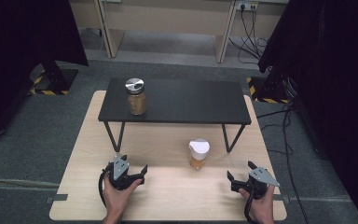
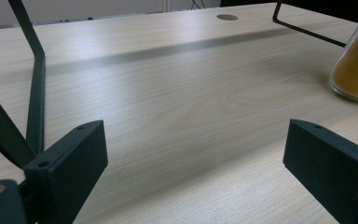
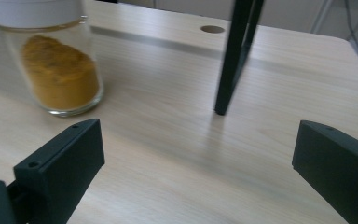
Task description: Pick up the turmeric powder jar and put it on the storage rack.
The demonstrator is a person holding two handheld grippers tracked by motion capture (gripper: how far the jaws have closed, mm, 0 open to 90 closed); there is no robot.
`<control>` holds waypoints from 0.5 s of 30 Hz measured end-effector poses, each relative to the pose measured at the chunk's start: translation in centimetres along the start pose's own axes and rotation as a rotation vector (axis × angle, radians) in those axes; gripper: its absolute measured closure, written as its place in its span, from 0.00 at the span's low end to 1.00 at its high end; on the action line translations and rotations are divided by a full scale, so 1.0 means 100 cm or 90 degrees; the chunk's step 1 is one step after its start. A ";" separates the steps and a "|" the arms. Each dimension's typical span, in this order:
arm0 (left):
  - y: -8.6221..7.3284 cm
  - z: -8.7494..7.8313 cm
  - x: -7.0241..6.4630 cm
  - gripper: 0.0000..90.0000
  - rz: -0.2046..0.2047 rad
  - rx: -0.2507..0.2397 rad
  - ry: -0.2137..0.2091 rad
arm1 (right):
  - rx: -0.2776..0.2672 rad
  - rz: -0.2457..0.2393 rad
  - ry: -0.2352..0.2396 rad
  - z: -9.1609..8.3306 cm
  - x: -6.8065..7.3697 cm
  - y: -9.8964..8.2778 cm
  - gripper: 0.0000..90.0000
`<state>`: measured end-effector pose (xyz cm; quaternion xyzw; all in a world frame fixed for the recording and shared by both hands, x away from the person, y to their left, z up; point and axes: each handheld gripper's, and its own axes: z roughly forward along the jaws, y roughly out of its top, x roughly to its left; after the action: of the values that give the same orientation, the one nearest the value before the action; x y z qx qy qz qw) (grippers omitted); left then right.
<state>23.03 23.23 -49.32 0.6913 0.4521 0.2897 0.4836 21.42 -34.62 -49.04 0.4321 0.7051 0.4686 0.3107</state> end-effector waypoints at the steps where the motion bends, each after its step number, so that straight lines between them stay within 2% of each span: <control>1: 0.000 0.000 0.000 0.06 0.001 0.001 0.000 | -0.001 -0.005 0.011 0.001 0.000 0.000 0.02; 7: 0.000 0.000 0.000 0.06 0.000 -0.002 -0.001 | -0.013 -0.023 0.049 0.005 0.007 0.003 0.02; 15: -0.001 0.000 -0.001 0.06 -0.001 -0.003 -0.002 | -0.027 -0.037 0.080 0.005 0.013 0.007 0.02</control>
<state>22.95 23.20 -49.38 0.6903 0.4510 0.2895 0.4861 21.54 -33.10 -48.62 0.3745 0.7256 0.5001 0.2884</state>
